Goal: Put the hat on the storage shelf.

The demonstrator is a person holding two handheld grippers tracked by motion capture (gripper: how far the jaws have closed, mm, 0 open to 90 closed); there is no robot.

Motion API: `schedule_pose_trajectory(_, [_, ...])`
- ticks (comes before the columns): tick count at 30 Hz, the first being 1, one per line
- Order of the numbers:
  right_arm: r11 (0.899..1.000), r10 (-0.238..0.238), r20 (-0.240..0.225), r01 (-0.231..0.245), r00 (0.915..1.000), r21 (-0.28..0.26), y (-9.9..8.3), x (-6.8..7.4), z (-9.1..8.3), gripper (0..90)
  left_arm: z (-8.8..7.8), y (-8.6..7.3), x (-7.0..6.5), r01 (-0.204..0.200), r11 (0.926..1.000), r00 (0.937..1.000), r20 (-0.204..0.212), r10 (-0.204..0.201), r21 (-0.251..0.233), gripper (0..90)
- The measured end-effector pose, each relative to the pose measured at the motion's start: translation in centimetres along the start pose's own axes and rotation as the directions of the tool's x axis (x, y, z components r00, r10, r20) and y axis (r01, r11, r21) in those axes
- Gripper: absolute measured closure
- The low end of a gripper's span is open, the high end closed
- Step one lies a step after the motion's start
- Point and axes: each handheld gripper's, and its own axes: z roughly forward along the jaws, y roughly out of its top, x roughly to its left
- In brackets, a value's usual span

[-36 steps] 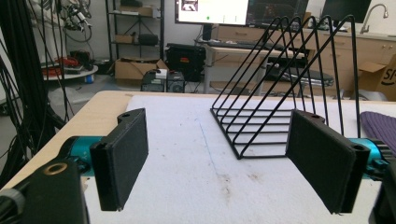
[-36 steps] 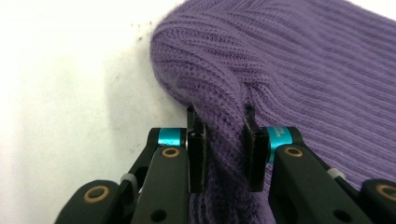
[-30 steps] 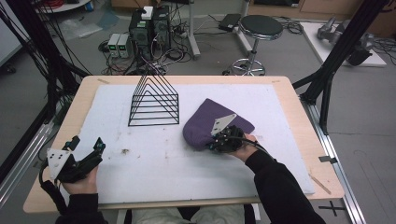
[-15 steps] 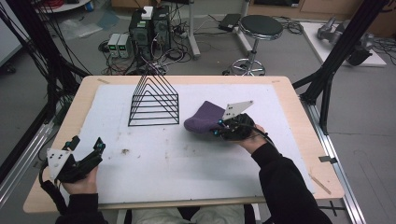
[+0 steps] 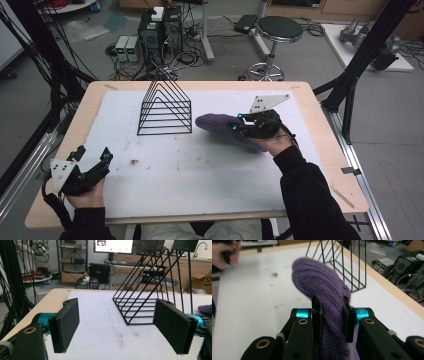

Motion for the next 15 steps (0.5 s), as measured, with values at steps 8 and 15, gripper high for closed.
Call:
schedule_pose_trajectory(8, [0.995, 0.029, -0.015, -0.03, 0.9995, -0.093, 0.8, 0.0, -1.0, 76.0, 0.0, 0.0, 0.0, 0.001, 1.0, 1.0, 0.002, -0.001, -0.002, 21.7])
schedule_pose_trajectory(15, [0.974, 0.069, -0.043, -0.077, 0.9967, -0.212, 1.5, 0.0, -2.0, 75.9, 0.0, 0.0, 0.0, 0.001, 1.0, 1.0, 0.002, -0.001, 0.0, 21.7])
